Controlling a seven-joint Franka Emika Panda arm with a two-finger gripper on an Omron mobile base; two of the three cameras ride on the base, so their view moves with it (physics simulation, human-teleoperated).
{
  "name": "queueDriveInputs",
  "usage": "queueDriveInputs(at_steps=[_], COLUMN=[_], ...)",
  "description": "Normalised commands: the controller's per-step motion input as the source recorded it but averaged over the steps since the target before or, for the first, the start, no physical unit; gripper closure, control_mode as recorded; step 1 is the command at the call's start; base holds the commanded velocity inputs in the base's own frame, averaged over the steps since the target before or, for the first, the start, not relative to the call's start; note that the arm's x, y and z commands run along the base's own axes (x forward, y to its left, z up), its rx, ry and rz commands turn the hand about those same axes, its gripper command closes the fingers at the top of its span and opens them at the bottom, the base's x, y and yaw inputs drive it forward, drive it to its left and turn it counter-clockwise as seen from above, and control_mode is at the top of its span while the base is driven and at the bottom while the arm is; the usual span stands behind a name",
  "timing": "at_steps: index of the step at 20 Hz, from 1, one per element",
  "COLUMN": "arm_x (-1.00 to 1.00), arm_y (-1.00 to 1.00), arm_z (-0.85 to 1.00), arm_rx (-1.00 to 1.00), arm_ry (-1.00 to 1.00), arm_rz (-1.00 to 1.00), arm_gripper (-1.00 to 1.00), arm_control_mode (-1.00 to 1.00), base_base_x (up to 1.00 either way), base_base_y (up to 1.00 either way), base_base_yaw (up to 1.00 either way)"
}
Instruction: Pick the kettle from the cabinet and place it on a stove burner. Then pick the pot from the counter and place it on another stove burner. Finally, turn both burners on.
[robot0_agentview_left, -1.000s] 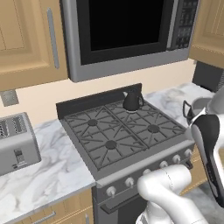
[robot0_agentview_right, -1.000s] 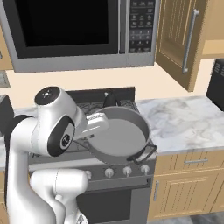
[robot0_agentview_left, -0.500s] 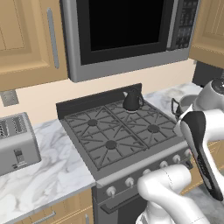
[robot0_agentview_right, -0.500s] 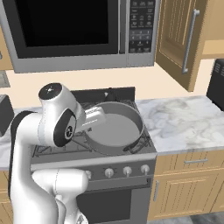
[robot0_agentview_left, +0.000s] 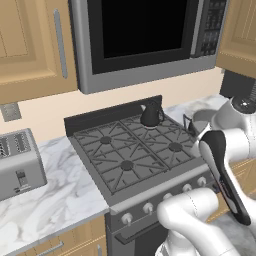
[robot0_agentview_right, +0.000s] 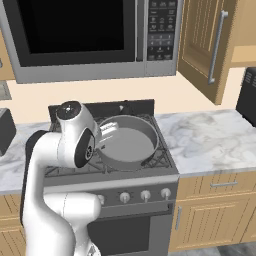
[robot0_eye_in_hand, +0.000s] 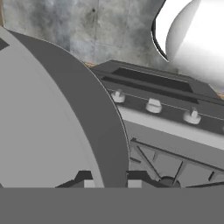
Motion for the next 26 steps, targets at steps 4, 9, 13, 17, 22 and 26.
queueDriveInputs(at_steps=[4, 9, 13, 17, 22, 26], arm_x=[0.30, 0.34, 0.38, 0.36, 0.30, 0.22], arm_y=[0.07, 0.09, 0.08, 0.03, 0.00, 0.00], arm_z=[-0.21, -0.11, -0.06, -0.04, -0.10, -0.22], arm_rx=[0.00, -0.04, -0.08, -0.10, -0.05, -0.01], arm_ry=[-0.02, 0.00, 0.03, 0.04, 0.07, 0.07], arm_rz=[0.11, 0.09, 0.07, 0.04, 0.03, 0.05], arm_gripper=[1.00, 1.00, 1.00, 1.00, 1.00, 1.00], arm_control_mode=[-1.00, -1.00, -1.00, -1.00, -1.00, -1.00], base_base_x=[0.00, 0.00, 0.00, 0.00, 0.00, 0.00], base_base_y=[0.00, 0.00, 0.00, 0.00, 0.00, 0.00], base_base_yaw=[0.00, 0.00, 0.00, 0.00, 0.00, 0.00])
